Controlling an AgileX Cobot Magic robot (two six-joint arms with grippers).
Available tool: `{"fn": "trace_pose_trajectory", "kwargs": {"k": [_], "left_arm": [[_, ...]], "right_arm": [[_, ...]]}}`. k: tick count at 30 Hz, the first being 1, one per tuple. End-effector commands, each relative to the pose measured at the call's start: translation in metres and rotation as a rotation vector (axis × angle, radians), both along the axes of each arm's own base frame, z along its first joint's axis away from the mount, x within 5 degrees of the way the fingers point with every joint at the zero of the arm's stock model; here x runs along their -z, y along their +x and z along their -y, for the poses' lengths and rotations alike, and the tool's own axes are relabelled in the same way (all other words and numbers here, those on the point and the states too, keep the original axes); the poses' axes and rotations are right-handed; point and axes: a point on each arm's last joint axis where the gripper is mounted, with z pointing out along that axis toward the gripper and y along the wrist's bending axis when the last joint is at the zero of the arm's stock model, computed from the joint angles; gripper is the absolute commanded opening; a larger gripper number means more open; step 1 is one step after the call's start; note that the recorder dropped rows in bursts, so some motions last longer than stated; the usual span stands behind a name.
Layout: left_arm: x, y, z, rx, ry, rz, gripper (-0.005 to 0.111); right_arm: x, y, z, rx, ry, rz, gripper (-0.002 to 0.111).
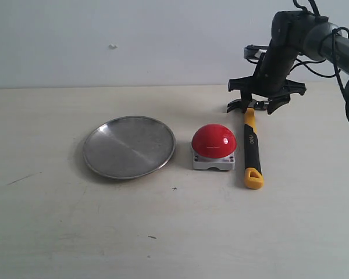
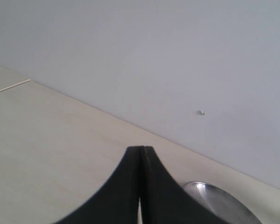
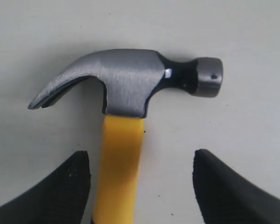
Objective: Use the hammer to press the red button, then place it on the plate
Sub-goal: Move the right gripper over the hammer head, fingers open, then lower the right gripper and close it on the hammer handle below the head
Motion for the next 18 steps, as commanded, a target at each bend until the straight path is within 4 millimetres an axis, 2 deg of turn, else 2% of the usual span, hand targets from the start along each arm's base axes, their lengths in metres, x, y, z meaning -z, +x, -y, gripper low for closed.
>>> {"fn": "trace_pose_trajectory", "kwargs": {"k": [1,9,18], "left_arm": [[0.000,0.000,0.000,0.001,0.005,0.004,0.000],[0.000,0.000,0.000,0.001,0.005,0.004,0.000],[0.000,0.000,0.000,0.001,0.005,0.004,0.000]], "right_arm": [[-0.001,0.002,-0.002,0.013,-0.002,0.022,0.062],[-0.005,0.004,-0.003,0.037,0.006,0.036,0.062],[-0.005,0.005,-0.016,0.016,0.010,0.054,0.062]]}}
